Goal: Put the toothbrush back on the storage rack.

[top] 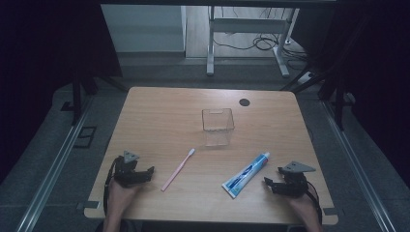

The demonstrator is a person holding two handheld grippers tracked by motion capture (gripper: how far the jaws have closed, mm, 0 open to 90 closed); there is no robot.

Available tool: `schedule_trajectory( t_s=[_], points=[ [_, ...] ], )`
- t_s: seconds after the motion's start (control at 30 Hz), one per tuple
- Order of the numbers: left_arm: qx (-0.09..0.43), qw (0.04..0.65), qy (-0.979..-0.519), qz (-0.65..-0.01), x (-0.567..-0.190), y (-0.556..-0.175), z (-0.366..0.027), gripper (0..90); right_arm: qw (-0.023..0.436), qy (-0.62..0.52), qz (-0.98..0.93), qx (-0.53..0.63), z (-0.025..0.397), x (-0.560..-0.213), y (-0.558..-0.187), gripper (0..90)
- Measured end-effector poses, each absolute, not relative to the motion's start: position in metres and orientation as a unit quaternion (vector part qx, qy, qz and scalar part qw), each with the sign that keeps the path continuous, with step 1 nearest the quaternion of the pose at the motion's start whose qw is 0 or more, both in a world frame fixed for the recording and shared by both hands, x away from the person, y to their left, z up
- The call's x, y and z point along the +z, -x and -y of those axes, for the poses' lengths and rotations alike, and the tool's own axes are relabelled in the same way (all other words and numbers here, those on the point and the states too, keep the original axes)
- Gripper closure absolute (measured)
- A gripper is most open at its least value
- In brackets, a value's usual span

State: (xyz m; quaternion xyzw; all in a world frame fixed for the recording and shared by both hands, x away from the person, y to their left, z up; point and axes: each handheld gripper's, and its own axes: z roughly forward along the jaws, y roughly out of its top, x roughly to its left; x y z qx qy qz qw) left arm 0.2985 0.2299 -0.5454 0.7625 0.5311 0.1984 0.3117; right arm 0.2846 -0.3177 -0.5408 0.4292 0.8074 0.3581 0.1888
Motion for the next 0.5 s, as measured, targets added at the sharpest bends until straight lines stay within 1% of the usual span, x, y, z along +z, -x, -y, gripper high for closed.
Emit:
schedule_trajectory(
  t_s=[0.5],
  points=[
    [0.199,0.313,-0.763,-0.529,-0.5453,-0.2980,-0.2298,14.2,0.189,-0.429,-0.808,0.358,0.3177,-0.5408,-0.2846,25.6]
  ],
)
